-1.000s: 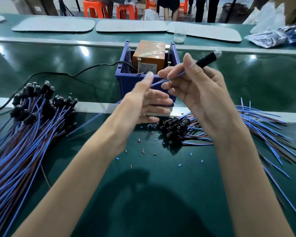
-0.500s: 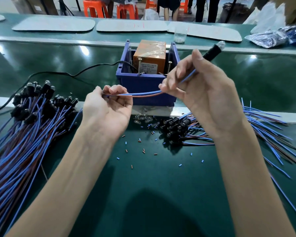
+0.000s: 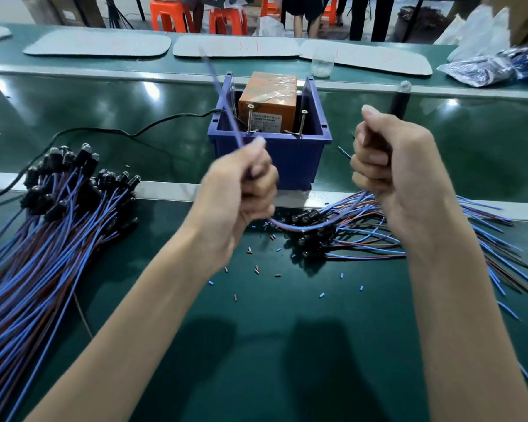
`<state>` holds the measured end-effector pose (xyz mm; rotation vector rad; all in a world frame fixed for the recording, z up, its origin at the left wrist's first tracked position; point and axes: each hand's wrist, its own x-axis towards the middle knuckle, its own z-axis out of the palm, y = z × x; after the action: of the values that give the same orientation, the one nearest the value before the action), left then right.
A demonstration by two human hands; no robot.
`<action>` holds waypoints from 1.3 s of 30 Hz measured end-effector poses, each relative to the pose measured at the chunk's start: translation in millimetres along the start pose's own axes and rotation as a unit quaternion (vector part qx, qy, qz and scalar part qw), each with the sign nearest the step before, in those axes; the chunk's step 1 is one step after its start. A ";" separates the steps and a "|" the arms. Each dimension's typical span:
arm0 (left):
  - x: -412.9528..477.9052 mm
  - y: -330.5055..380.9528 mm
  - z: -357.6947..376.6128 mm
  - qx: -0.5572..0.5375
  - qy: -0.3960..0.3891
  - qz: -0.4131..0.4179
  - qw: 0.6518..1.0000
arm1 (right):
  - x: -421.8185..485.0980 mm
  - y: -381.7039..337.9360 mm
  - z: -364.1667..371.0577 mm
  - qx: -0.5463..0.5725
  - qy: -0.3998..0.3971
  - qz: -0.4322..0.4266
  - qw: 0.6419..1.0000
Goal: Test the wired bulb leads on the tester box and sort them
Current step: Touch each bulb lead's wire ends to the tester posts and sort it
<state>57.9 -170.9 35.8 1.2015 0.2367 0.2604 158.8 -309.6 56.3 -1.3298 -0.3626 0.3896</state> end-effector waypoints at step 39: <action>-2.5 -17.9 11.1 0.186 -0.056 0.028 0.981 | -2.6 6.3 2.0 -0.031 -0.024 -0.016 0.999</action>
<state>60.4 -187.6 22.9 1.5904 0.1574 0.2012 155.1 -307.9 50.5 -1.3749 -0.4383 0.3857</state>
